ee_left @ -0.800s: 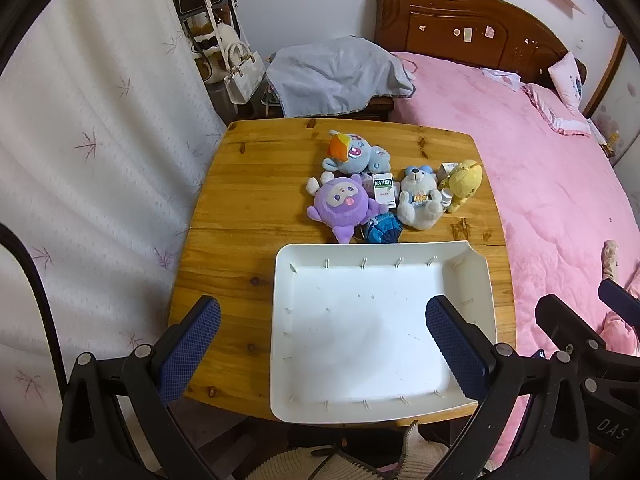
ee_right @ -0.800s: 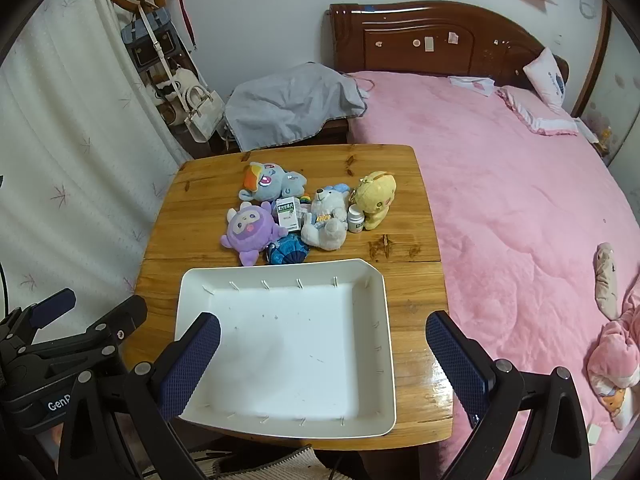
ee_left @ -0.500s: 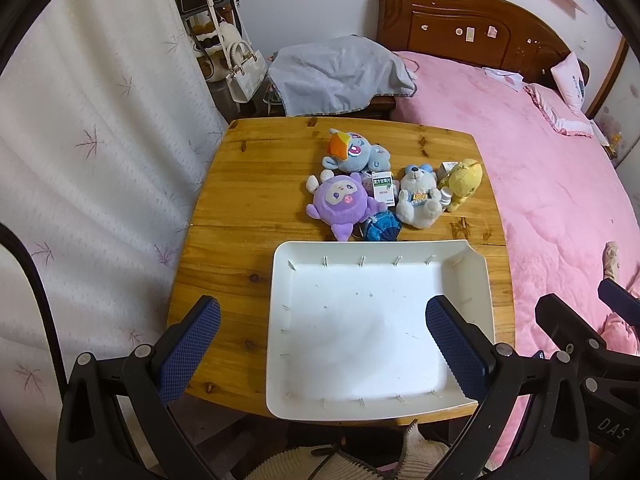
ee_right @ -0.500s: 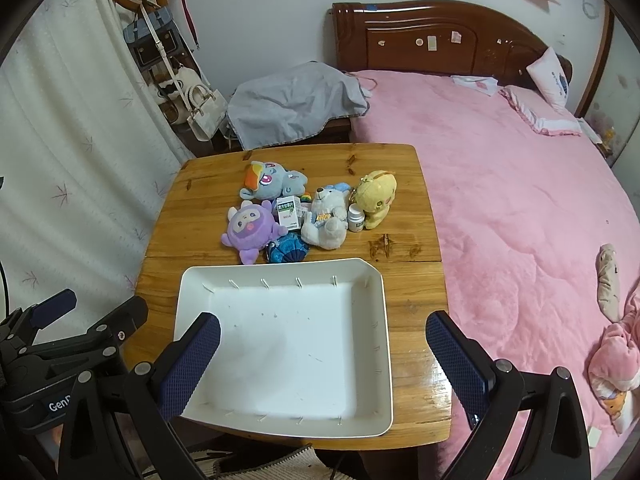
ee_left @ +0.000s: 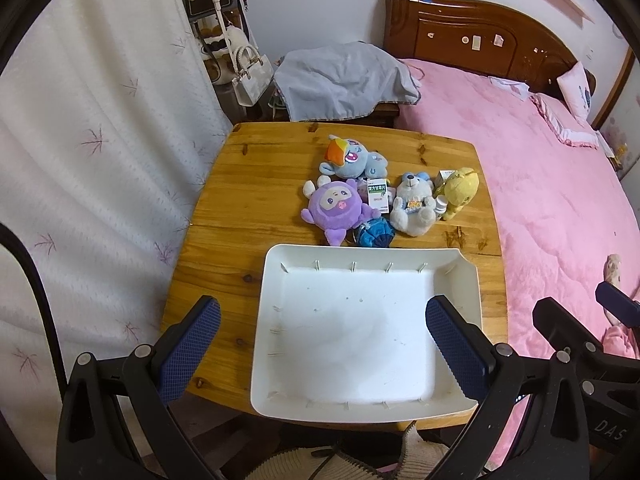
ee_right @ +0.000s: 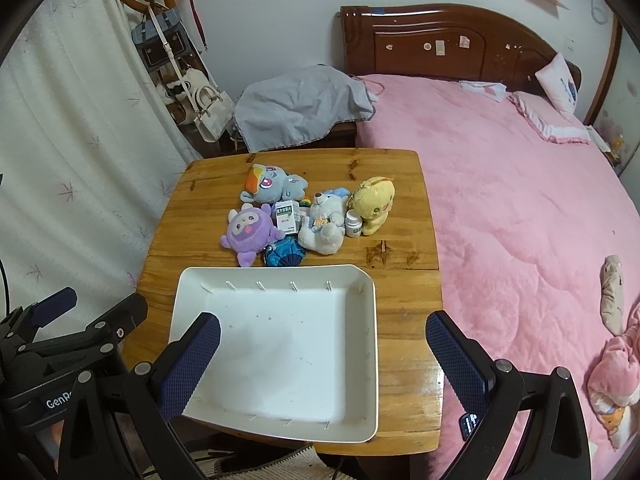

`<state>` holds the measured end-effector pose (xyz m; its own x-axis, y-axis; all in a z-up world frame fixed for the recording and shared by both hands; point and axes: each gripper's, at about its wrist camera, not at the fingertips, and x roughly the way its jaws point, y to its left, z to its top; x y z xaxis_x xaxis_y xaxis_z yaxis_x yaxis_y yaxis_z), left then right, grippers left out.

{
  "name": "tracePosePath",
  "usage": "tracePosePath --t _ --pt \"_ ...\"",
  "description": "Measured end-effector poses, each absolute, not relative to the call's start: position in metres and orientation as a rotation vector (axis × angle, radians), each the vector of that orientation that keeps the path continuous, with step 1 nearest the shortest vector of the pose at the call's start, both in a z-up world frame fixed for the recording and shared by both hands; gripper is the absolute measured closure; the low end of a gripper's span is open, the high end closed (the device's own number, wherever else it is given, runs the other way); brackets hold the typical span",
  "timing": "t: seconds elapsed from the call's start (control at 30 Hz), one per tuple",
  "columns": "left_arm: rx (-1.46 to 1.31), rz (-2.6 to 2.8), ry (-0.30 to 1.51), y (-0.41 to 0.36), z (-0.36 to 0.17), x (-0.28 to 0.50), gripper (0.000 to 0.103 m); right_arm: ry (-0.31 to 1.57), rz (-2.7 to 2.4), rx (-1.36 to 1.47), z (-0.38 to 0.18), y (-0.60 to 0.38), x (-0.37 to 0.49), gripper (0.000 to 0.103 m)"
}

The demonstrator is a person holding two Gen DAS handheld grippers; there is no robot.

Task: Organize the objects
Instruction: 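Move both grippers forward over the tray toward the plush toys, then grasp the blue pony plush with the left gripper while the right grasps the yellow duck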

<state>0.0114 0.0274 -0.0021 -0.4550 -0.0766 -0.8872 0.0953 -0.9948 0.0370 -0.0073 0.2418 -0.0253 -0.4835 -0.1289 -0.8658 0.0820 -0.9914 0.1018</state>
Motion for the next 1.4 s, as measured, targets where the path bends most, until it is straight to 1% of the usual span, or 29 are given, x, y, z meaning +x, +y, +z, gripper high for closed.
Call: tracePosePath --t 0.33,0.53,0.7,0.77,0.93,1.07,1.17,1.27,1.4 --pt "1.561 -2.593 0.039 0.042 -0.002 0.011 0.001 -0.080 -2.584 1.508 -0.028 0.257 -0.012 0.000" --pt "1.565 -2.602 -0.001 0.051 -0.003 0.004 0.001 -0.088 -2.600 1.484 -0.032 0.262 -0.016 0.000" --pt "1.533 -2.607 -0.054 0.046 0.001 -0.013 0.001 0.022 -2.677 1.408 -0.028 0.257 -0.023 0.000" --pt "1.509 -2.608 -0.056 0.039 0.004 -0.025 0.001 0.036 -2.697 1.387 -0.026 0.258 -0.029 0.000" --pt "1.468 -2.607 -0.040 0.016 0.012 -0.065 0.001 -0.035 -2.703 1.400 -0.028 0.266 -0.050 0.000" --pt "1.476 -2.621 -0.071 0.008 0.010 -0.103 0.001 -0.101 -2.685 1.477 -0.037 0.269 -0.078 0.000" --pt "1.528 -2.638 -0.092 0.007 -0.002 -0.136 0.001 -0.182 -2.664 1.528 -0.047 0.273 -0.101 0.000" --pt "1.577 -2.640 -0.100 0.006 -0.016 -0.167 0.001 -0.211 -2.687 1.564 -0.056 0.274 -0.122 0.000" --pt "1.678 -2.621 -0.066 0.004 -0.045 -0.210 0.001 -0.262 -2.696 1.621 -0.072 0.275 -0.153 0.000"
